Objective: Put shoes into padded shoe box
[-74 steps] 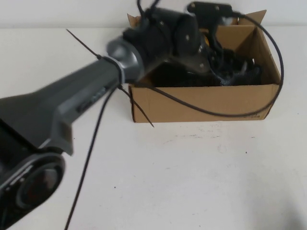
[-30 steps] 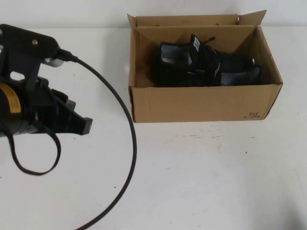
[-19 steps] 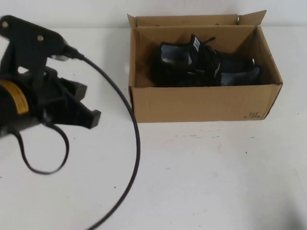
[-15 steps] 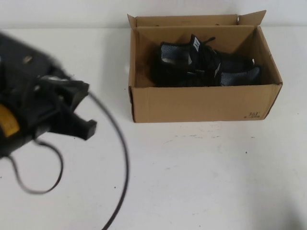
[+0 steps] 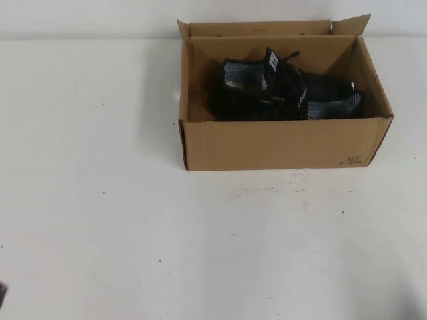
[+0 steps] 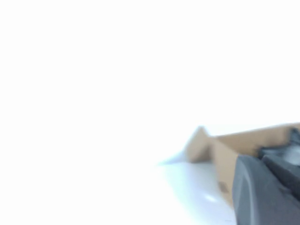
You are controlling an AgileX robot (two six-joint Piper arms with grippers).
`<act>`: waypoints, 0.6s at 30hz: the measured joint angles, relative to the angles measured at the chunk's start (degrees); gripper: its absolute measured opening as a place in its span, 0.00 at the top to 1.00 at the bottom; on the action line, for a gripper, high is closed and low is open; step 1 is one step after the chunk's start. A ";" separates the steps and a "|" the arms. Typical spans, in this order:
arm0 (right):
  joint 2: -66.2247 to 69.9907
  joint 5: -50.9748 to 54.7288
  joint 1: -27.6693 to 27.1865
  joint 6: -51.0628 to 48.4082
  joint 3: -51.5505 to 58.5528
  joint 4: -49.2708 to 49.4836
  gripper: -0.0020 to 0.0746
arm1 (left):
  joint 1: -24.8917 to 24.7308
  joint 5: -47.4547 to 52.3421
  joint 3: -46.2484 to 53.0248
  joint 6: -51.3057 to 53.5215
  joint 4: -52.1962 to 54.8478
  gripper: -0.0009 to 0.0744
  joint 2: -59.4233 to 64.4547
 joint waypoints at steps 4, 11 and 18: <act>0.00 0.00 0.00 0.00 0.00 0.00 0.98 | 5.54 1.44 4.96 -0.49 -0.38 0.99 -9.35; 0.00 0.00 0.00 0.00 0.00 0.00 0.98 | 9.98 20.67 5.66 -1.46 -0.15 0.99 -20.47; 0.00 0.00 0.00 0.00 0.00 0.00 0.98 | 10.13 37.21 5.70 -4.17 1.66 0.99 -22.57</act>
